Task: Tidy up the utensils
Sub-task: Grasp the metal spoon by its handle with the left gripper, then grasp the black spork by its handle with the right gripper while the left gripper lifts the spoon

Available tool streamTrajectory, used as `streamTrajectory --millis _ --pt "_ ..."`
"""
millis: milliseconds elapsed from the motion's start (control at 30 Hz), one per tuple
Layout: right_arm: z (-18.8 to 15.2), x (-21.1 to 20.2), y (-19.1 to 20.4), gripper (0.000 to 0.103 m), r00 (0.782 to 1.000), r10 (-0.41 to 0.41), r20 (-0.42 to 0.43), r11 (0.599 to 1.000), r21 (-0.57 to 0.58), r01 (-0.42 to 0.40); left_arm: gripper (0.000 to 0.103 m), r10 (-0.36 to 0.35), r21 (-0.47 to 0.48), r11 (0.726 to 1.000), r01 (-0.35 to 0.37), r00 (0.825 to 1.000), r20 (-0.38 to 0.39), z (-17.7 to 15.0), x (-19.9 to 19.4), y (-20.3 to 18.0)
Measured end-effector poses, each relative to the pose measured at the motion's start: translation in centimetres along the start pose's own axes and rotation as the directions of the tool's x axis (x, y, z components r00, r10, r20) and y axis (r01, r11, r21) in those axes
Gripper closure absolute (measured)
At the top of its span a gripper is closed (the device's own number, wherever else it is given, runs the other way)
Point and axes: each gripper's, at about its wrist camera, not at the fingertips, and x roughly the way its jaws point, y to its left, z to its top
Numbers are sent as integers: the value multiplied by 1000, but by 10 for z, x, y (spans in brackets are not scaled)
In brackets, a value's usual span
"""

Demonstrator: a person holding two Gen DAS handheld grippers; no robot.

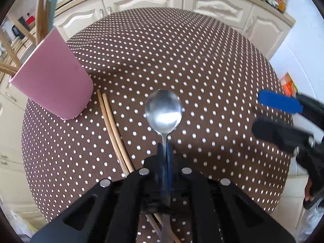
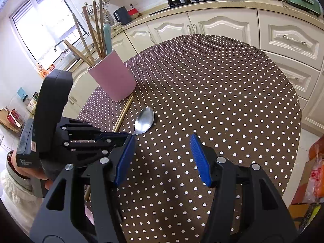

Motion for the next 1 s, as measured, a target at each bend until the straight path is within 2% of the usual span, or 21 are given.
streamTrajectory --millis 67,200,267,300,400,533,600,700,833,867,933,967,1000 --pt "0 0 3 47 1000 3 -4 1000 -6 -3 100 -1 -21 1000 3 998 64 0 -11 5" --pt "-1 3 10 47 1000 6 -18 1000 -19 -6 100 3 -81 997 16 972 236 4 -40 17" --pt "0 6 17 47 999 16 -29 999 -30 -17 100 3 -116 993 36 947 320 5 -57 25" --pt "0 7 21 47 999 26 -38 999 -40 -28 100 7 -133 990 46 929 371 4 -67 30" --pt "3 14 39 47 996 42 -75 995 -85 -48 100 31 -168 985 51 889 458 -4 -87 39" --pt "2 31 72 47 985 40 -166 980 -188 -71 100 96 -224 974 30 842 532 -20 -122 44" --pt "-1 39 87 47 977 32 -209 967 -243 -84 100 122 -255 967 25 830 545 -30 -134 49" --pt "-7 51 112 47 965 6 -264 940 -327 -95 100 169 -319 948 12 828 534 -59 -154 60" --pt "-19 68 133 47 938 -65 -342 903 -419 -90 100 191 -368 930 5 848 494 -84 -159 70" --pt "-22 74 138 47 926 -106 -361 891 -448 -73 100 190 -373 928 8 851 489 -89 -156 74" --pt "-26 83 143 56 909 -155 -387 875 -481 -55 100 194 -383 924 4 859 474 -97 -152 80" --pt "-27 88 144 69 902 -169 -398 871 -488 -52 100 192 -386 922 7 860 474 -101 -151 84" --pt "-27 92 145 73 896 -187 -402 866 -498 -42 100 189 -387 922 12 859 475 -104 -150 86"
